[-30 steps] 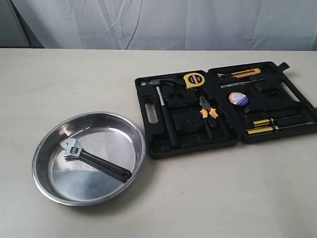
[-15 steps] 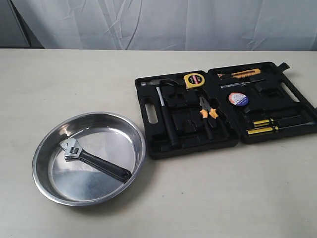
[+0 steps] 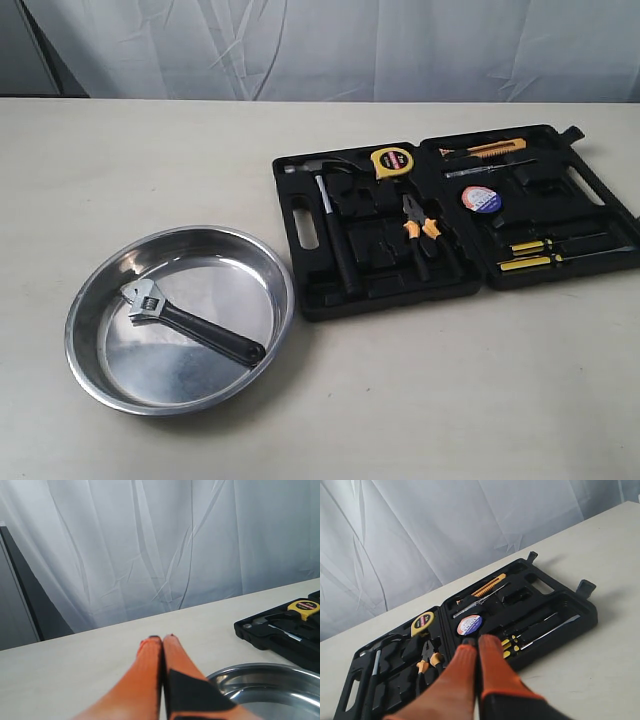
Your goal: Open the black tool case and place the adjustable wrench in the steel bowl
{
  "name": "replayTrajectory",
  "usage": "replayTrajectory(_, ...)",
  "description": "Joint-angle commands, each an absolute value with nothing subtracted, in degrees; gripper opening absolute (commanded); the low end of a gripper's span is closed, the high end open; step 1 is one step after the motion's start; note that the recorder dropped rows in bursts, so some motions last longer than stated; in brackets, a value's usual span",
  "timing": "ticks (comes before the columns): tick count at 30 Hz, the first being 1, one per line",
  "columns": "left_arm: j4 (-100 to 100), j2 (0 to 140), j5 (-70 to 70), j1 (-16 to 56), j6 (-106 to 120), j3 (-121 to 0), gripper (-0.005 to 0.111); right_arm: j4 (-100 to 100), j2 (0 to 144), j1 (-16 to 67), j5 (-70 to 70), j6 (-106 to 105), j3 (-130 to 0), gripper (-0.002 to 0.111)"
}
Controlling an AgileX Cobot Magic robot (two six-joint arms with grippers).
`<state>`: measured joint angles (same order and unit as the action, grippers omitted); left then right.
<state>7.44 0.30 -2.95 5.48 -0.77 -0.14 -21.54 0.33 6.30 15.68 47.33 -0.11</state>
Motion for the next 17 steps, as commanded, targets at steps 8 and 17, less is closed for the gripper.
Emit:
replayTrajectory(8,7.6,0.0,-3.0,5.9,-0.9,0.0,0.0,-21.7,0.0,6.0,16.1,47.1,0.0,-0.001)
replayTrajectory(17,7.6,0.0,-3.0,5.9,-0.9,0.0,0.0,-21.7,0.0,6.0,16.2,47.1,0.0,-0.001)
